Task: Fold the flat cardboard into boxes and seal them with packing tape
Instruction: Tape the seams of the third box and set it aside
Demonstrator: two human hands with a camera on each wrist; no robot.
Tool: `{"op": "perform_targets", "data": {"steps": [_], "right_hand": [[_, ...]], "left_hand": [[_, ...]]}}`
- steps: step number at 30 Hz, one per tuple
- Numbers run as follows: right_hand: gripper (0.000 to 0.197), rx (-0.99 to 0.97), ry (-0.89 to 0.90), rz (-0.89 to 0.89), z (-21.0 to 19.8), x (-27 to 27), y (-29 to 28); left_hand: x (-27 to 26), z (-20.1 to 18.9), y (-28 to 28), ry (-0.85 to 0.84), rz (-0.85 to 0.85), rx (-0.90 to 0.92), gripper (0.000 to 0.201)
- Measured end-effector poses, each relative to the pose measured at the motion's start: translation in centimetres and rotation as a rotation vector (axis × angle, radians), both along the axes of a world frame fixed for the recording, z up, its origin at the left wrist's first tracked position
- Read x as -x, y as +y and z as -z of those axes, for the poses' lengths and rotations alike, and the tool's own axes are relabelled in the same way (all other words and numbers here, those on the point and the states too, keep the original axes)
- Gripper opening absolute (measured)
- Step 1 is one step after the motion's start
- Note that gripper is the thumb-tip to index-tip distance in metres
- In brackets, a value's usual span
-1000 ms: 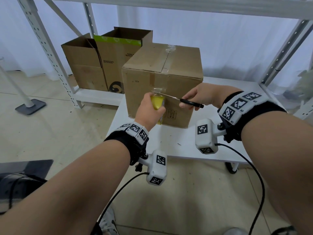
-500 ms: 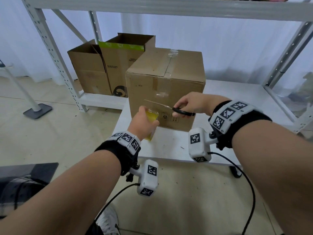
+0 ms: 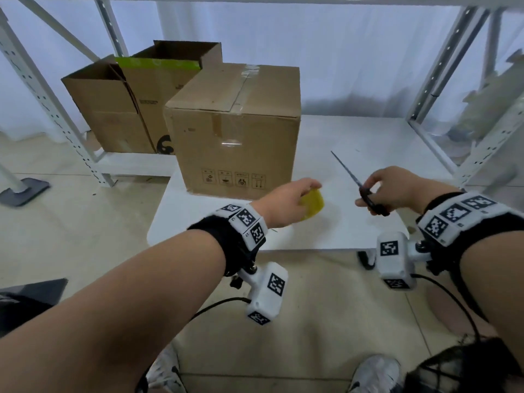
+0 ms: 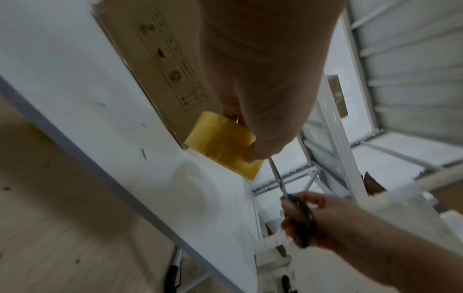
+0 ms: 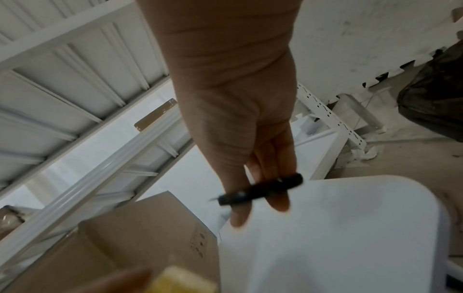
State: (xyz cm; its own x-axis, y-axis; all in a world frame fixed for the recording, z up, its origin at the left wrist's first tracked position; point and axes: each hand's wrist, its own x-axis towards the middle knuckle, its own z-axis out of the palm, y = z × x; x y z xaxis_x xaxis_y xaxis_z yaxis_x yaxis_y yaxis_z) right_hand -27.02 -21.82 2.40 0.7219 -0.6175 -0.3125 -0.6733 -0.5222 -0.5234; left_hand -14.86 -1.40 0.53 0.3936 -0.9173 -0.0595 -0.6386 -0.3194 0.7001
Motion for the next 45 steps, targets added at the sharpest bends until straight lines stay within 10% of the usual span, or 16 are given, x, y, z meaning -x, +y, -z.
{"op": "perform_targets", "data": {"steps": [7, 20, 28, 33, 41, 45], "right_hand": [[0.039, 0.365, 0.147, 0.097, 3.9, -0.3, -2.2], [0.02, 0.352, 0.269, 0.033, 9.6, -2.0, -4.7], [0.026, 0.555, -0.477, 0.075, 4.5, -5.0, 0.0], [0.024, 0.814, -0.8, -0.155, 0.7, -10.1, 6.8], [0.058, 1.08, -0.192, -0.653, -3.3, -16.2, 10.8], [0.07, 1.055, -0.215, -0.627, -2.6, -16.9, 10.3]], "left_hand": [[-0.4, 3.8, -7.3, -0.309, 0.012, -0.026, 0.035], [-2.2, 7.0, -12.3, -0.7, 0.164, -0.229, 0.048], [-4.3, 2.3, -8.0, -0.659, 0.093, 0.156, 0.026], [-9.3, -1.9, 0.2, -0.974, 0.032, 0.344, 0.018], [-17.0, -4.0, 7.1, -1.243, -0.209, 0.0, 0.081], [-17.7, -2.4, 6.4, -1.323, -0.098, -0.069, 0.08]]}}
